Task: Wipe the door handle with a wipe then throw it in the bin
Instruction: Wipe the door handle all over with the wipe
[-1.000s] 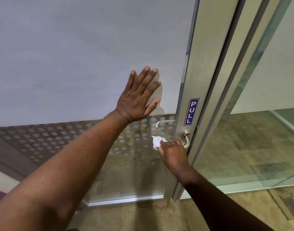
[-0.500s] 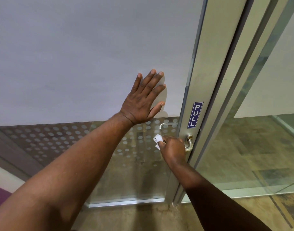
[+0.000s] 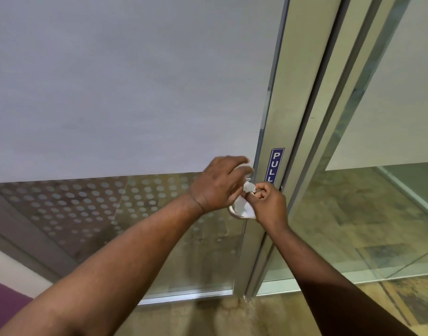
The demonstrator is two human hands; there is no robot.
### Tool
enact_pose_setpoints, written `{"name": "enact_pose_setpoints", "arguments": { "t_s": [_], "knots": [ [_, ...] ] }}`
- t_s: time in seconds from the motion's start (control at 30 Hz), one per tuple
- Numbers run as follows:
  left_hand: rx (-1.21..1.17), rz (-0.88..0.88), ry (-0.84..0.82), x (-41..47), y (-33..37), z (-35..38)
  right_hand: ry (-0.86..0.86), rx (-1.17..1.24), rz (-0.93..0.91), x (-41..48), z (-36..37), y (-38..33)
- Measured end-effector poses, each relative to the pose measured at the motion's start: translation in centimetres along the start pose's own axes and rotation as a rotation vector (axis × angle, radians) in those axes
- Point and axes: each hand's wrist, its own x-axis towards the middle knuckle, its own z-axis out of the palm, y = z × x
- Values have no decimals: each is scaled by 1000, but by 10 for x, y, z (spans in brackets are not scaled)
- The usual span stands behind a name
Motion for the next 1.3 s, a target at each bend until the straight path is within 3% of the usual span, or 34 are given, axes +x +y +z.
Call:
{"name": "enact_pose_setpoints", "arguments": {
  "t_s": [0.1,0.27,0.37,0.5,0.6,0.87,1.07,1.2,1.3],
  "knots": [
    [-145,-194,-104,-13,16,15,-65,90,-15,0,-15,-1],
    [-652,-769,-135,-1,21,30,-200,81,-140,-3,-31,-1],
    [-792,-850,-245,4,19,37,-191,79,-220,-7,-38,1],
    [-966,-930,-417,-1,20,43,-88,173,-139,-11,-43,0],
    [-992,-940,-458,-3,23,44,-75,277,-63,-13,-46,-2],
    [-790,-981,-341,4,32,47,-95,456,38,-19,-45,4],
    [-759,-958,-350,3,35,48,-141,477,163,-17,-41,25],
    [-606,-841,-122,6,31,32,156,288,316,-9,-51,51],
    [-395,-632,36,21,28,10,409,160,344,-8,-62,68]
  ]
}}
